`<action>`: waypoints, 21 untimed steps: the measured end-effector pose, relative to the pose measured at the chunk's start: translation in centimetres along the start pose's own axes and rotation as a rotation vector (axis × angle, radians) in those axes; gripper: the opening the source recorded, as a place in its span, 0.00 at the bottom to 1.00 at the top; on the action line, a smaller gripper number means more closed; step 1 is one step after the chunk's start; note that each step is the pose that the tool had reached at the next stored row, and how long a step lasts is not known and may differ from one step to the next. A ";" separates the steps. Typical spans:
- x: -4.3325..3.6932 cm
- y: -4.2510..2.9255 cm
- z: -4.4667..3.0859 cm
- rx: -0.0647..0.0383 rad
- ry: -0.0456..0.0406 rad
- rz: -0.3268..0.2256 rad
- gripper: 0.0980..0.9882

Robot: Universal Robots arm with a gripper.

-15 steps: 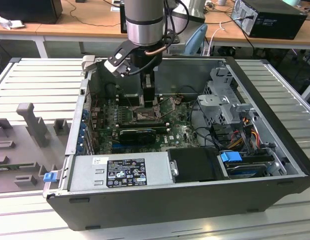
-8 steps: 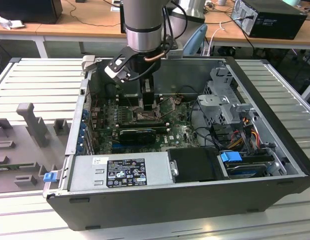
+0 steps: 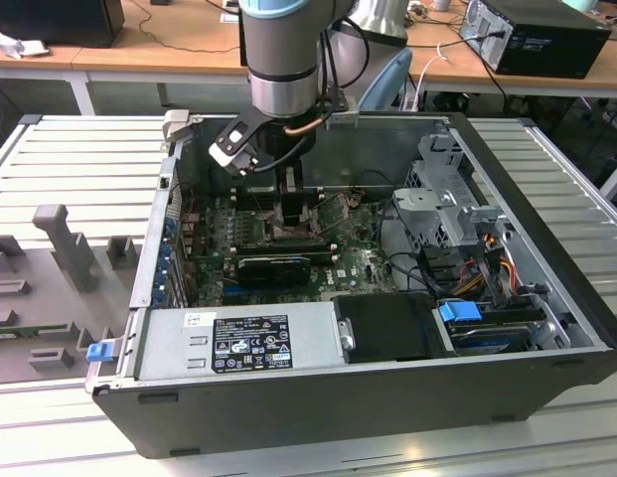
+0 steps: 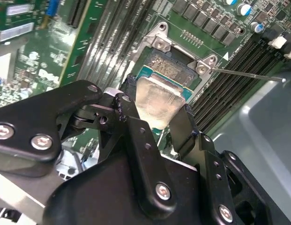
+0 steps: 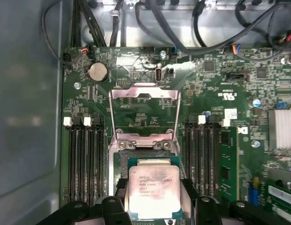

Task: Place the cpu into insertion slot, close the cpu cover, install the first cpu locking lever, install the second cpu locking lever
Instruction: 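Place the cpu into insertion slot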

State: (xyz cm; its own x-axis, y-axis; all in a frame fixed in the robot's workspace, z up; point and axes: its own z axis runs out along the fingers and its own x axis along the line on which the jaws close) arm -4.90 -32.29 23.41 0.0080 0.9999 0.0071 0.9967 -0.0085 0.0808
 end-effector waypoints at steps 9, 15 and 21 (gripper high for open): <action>0.46 -0.30 1.81 0.000 -0.0008 0.011 0.48; 0.50 -0.34 2.34 0.000 -0.0008 0.011 0.48; 0.50 -0.41 3.11 0.000 -0.0014 0.017 0.48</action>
State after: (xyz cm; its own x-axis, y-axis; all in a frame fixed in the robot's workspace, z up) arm -5.05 -31.77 20.28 0.0255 0.9996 0.0071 0.9964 -0.0260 0.0808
